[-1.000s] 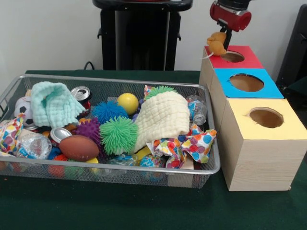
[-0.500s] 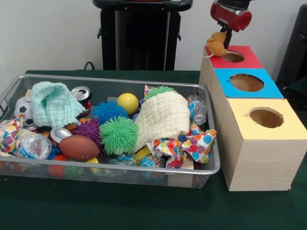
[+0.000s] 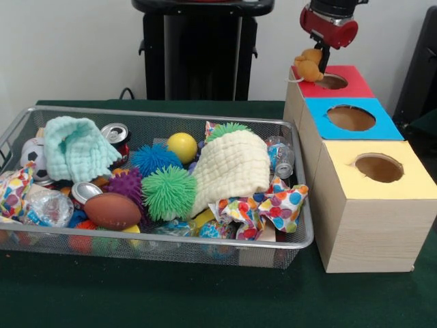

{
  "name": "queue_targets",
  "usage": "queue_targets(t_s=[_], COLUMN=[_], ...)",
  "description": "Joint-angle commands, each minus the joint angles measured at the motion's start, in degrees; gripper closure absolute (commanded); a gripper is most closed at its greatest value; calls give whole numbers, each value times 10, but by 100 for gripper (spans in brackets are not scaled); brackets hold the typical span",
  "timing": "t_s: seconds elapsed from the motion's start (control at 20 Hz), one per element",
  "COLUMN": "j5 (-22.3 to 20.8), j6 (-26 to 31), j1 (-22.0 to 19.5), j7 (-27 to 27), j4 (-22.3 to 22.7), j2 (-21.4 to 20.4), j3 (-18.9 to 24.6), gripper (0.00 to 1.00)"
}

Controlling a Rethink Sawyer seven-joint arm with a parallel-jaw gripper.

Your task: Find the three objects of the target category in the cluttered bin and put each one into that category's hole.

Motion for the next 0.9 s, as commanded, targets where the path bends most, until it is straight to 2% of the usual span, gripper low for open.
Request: queue_targets(t_s=[0.05,0.25,0.5,0.75,0.9], j5=[47,64,72,25,14], j6=[-45,-16,8,55,61], j1=[-4,24,39,43,22], j7=[135,153,154,98,74], j4=[-71,-100,-116,-144,-144], j2=[73,94,98,96,84], j3=[65,45,27,-27,-17], gripper=[100,100,100,100,100])
